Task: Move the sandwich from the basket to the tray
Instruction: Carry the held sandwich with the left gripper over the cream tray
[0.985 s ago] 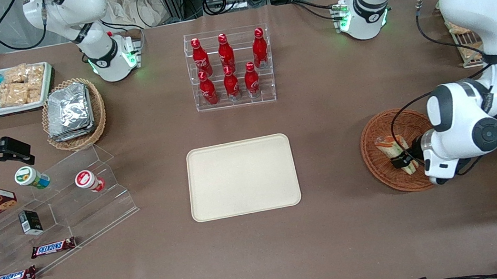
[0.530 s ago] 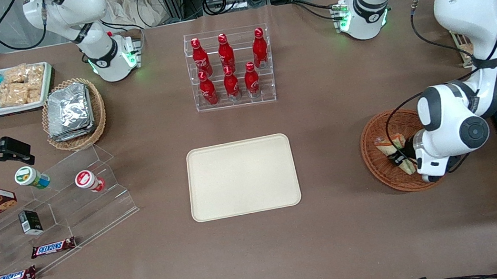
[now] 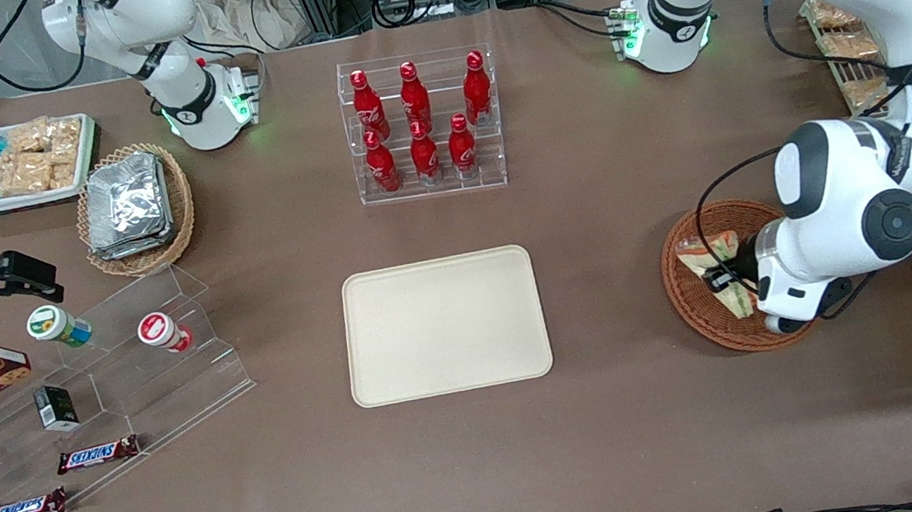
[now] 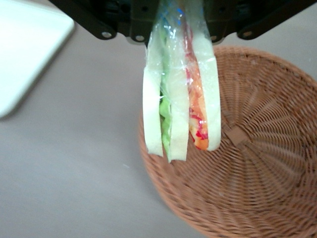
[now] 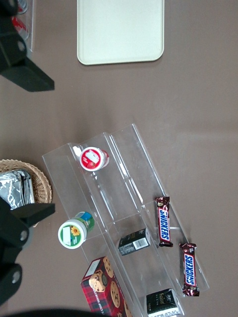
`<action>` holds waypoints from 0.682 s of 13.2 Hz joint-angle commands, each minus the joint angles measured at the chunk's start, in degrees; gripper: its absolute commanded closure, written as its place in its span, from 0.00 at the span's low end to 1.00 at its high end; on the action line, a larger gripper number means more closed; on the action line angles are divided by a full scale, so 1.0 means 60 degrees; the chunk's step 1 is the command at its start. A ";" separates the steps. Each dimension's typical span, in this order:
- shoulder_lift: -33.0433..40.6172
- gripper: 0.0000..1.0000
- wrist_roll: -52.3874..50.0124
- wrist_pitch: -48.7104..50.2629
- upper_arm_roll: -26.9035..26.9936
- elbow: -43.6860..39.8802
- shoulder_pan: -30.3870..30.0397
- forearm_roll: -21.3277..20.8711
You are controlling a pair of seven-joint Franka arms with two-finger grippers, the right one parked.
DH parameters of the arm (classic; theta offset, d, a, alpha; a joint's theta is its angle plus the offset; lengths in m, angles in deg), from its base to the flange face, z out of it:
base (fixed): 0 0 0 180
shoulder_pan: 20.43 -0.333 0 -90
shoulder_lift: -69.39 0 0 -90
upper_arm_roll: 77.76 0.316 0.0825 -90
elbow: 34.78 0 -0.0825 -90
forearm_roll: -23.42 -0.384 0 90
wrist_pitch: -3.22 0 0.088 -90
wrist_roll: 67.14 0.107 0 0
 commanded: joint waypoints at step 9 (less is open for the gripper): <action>-0.2950 1.00 0.0239 0.0129 -0.0469 -0.3399 0.3041 -0.0783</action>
